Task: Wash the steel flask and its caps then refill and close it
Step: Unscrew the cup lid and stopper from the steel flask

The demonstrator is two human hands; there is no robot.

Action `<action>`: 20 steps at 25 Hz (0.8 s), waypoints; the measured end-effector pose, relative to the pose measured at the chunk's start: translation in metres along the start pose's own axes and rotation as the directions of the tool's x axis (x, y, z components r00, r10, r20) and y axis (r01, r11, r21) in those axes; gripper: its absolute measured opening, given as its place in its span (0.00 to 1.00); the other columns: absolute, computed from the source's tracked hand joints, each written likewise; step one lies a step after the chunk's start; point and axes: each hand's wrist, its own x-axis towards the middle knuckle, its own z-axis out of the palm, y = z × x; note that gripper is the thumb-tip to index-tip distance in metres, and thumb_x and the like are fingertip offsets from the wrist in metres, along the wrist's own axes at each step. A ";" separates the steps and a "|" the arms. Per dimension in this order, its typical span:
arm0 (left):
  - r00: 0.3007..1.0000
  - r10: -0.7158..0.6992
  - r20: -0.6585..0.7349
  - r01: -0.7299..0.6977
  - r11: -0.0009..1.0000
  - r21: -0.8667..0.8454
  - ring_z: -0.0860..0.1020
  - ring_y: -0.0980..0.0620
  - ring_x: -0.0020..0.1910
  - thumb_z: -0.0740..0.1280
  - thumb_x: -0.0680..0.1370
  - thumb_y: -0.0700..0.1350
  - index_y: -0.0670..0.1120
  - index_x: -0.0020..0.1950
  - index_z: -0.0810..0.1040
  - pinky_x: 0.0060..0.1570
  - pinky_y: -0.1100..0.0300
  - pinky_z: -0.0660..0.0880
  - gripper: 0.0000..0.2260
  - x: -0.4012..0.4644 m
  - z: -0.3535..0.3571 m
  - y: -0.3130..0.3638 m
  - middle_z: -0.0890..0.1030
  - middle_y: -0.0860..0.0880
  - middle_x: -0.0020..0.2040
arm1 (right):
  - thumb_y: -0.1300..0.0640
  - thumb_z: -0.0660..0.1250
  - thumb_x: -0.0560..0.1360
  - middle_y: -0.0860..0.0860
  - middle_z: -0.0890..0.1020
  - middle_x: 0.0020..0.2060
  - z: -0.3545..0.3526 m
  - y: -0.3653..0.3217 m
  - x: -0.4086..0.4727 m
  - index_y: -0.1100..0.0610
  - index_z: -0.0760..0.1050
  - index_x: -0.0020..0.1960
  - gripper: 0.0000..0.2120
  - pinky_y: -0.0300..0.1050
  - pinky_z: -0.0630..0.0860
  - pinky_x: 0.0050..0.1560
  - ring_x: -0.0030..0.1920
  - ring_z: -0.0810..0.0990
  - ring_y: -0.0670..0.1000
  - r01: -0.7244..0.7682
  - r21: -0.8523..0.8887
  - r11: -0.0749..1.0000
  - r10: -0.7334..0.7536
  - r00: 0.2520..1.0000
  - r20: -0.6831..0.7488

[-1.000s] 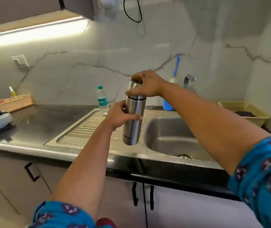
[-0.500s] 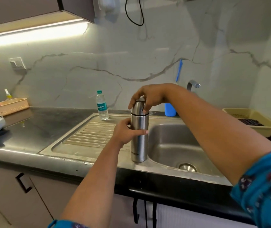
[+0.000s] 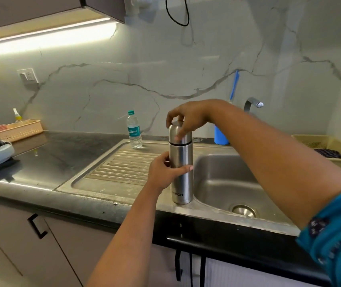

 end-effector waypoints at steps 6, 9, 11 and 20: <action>0.998 0.014 -0.056 -0.016 0.999 -0.029 0.81 0.59 0.48 0.82 0.64 0.54 0.53 0.57 0.79 0.48 0.62 0.78 0.25 -0.006 0.007 -0.007 0.83 0.57 0.49 | 0.36 0.67 0.72 0.54 0.73 0.64 0.008 -0.010 -0.007 0.52 0.67 0.70 0.32 0.47 0.70 0.55 0.62 0.73 0.55 -0.098 -0.174 0.980 0.075 0.988 -0.133; 0.998 0.015 -0.068 -0.017 0.999 -0.031 0.82 0.58 0.48 0.82 0.63 0.55 0.52 0.57 0.79 0.48 0.62 0.78 0.26 -0.006 0.007 -0.008 0.83 0.57 0.49 | 0.33 0.66 0.71 0.54 0.80 0.47 0.016 -0.016 -0.002 0.57 0.73 0.61 0.31 0.42 0.70 0.39 0.43 0.79 0.51 -0.178 -0.268 0.947 0.130 0.973 -0.190; 0.998 0.018 -0.064 -0.020 0.999 -0.031 0.81 0.58 0.49 0.82 0.64 0.55 0.51 0.58 0.79 0.48 0.63 0.77 0.26 -0.006 0.007 -0.008 0.83 0.56 0.50 | 0.44 0.71 0.72 0.53 0.78 0.57 0.007 -0.009 -0.006 0.53 0.72 0.63 0.23 0.43 0.73 0.46 0.51 0.78 0.52 -0.074 -0.183 0.980 0.052 0.991 -0.124; 0.995 0.030 -0.092 -0.033 0.999 -0.029 0.80 0.60 0.49 0.81 0.65 0.54 0.55 0.56 0.76 0.44 0.67 0.74 0.23 -0.011 0.010 -0.007 0.82 0.58 0.49 | 0.41 0.72 0.70 0.53 0.76 0.59 0.022 -0.006 -0.007 0.53 0.69 0.67 0.30 0.43 0.70 0.49 0.52 0.73 0.51 -0.059 -0.156 0.986 0.019 0.970 -0.243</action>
